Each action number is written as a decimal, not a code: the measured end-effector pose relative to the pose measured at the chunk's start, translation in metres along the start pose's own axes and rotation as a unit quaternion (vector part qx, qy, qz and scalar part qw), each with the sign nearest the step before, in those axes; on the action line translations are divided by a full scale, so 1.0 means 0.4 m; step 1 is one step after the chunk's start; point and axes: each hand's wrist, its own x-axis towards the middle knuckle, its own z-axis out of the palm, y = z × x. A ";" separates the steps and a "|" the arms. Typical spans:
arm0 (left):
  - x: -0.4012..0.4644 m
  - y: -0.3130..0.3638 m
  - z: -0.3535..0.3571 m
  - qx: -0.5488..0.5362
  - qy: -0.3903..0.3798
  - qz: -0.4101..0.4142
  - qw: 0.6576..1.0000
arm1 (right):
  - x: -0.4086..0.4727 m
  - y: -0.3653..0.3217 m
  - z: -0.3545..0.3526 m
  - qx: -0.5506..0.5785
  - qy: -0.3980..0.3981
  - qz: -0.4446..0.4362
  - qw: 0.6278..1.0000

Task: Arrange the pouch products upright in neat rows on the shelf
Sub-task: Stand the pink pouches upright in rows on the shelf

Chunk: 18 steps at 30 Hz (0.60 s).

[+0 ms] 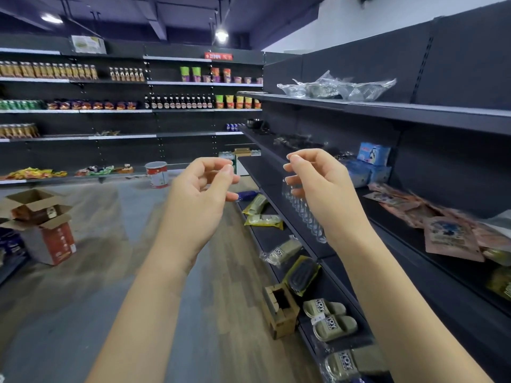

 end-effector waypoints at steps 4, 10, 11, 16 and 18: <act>0.101 -0.060 0.006 0.007 0.005 0.005 1.000 | 0.100 0.044 0.048 0.030 -0.008 0.005 1.000; 0.297 -0.121 0.061 0.012 0.003 0.026 1.000 | 0.297 0.102 0.085 0.058 0.009 -0.004 0.998; 0.335 -0.129 0.081 0.015 -0.003 0.033 0.999 | 0.332 0.112 0.084 0.059 0.016 -0.007 0.998; 0.476 -0.189 0.197 0.005 -0.045 0.054 0.998 | 0.479 0.190 0.046 0.040 0.054 -0.027 0.997; 0.513 -0.224 0.248 -0.001 -0.062 0.054 0.997 | 0.522 0.229 0.019 0.030 0.077 -0.022 0.996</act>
